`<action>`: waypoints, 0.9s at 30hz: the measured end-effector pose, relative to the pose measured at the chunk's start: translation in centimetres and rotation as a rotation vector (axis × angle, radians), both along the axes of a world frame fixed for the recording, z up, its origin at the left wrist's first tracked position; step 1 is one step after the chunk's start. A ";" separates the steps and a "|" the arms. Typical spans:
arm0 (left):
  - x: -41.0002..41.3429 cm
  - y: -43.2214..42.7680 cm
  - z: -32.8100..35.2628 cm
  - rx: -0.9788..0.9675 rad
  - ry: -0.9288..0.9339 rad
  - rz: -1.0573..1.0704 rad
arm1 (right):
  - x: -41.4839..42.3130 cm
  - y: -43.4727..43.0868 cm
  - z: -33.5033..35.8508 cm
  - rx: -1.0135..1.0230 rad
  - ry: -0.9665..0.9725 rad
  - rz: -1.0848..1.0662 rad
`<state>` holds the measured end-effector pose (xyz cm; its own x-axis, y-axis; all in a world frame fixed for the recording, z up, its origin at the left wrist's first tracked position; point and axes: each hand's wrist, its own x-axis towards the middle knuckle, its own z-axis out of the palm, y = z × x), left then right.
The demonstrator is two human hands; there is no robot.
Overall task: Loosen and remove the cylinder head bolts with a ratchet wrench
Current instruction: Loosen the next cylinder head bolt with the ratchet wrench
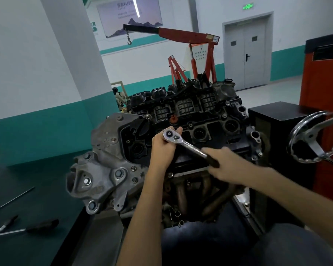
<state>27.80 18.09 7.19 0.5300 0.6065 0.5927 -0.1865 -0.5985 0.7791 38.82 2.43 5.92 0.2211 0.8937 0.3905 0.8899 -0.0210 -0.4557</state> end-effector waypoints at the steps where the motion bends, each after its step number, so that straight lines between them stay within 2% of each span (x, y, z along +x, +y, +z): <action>1: 0.0 0.1 0.1 0.007 0.005 -0.002 | 1.7 0.0 1.7 -0.047 -0.138 -0.020; 3: 0.0 0.3 0.3 0.005 0.000 0.012 | 3.6 0.6 4.3 -0.099 -0.412 -0.086; 4: -0.1 0.4 0.2 -0.007 -0.018 0.019 | 3.9 1.0 4.9 -0.101 -0.490 -0.108; 6: -0.2 0.2 -0.3 -0.037 -0.078 0.035 | 3.2 1.0 4.2 -0.059 -0.469 -0.130; 7: -0.1 0.0 -0.5 -0.051 -0.102 0.046 | 2.4 0.8 2.8 -0.027 -0.384 -0.123; 11: 0.5 -0.8 -0.7 -0.120 -0.143 0.101 | -4.4 0.9 -3.7 0.157 0.201 -0.099; 13: 0.7 -0.8 -0.6 -0.127 -0.131 0.129 | -8.1 2.5 -5.6 0.236 0.419 -0.110; 15: 0.6 -0.6 -0.3 -0.093 -0.093 0.169 | -10.5 4.0 -6.2 0.264 0.544 -0.111; 17: 0.5 -0.3 -0.3 -0.074 -0.060 0.192 | -10.6 4.1 -6.0 0.247 0.564 -0.116; 21: 0.2 0.2 -0.4 -0.081 -0.031 0.077 | -5.0 1.3 -3.4 0.082 0.254 -0.051; 24: 0.1 0.0 -0.3 -0.041 -0.035 0.045 | 0.9 -0.1 1.7 -0.057 -0.106 -0.070; 26: 0.0 0.0 -0.3 -0.028 -0.060 0.067 | 2.6 0.3 4.6 -0.081 -0.397 -0.126; 27: -0.1 0.0 -0.4 -0.035 -0.078 0.077 | 2.8 0.6 5.0 -0.072 -0.484 -0.140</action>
